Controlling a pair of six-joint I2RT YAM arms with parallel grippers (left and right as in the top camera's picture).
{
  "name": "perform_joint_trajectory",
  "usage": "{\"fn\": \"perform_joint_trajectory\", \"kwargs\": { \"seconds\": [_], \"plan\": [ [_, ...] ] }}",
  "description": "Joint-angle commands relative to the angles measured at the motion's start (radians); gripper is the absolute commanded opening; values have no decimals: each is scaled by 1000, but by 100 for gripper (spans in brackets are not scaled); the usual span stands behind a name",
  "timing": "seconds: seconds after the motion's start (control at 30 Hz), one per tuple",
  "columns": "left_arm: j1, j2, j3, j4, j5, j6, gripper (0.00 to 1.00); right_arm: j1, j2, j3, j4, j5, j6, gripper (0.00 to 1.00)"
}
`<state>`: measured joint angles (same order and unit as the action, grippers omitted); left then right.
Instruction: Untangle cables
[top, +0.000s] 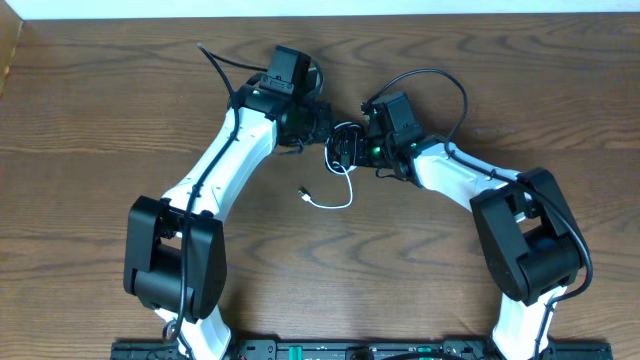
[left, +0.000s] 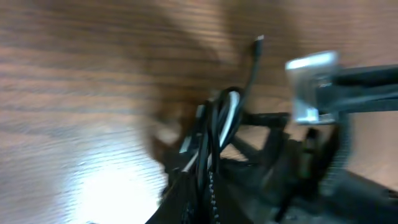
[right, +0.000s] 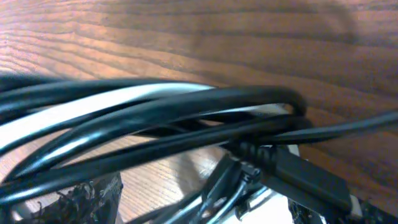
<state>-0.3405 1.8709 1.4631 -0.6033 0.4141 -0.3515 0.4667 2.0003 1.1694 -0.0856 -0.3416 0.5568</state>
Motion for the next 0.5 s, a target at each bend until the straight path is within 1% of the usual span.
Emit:
{"fn": "perform_joint_trajectory", "kwargs": {
  "seconds": [0.0, 0.13, 0.27, 0.47],
  "plan": [
    [1, 5, 5, 27, 106, -10, 7, 10, 15, -6, -1, -1, 15, 80],
    [2, 5, 5, 46, 167, -10, 7, 10, 15, -6, -1, -1, 15, 80],
    [2, 5, 5, 101, 257, -14, 8, 10, 15, -6, -1, -1, 15, 80],
    [2, 5, 5, 178, 348, -84, 8, 10, 15, -6, -2, 23, 15, 80]
  ]
}}
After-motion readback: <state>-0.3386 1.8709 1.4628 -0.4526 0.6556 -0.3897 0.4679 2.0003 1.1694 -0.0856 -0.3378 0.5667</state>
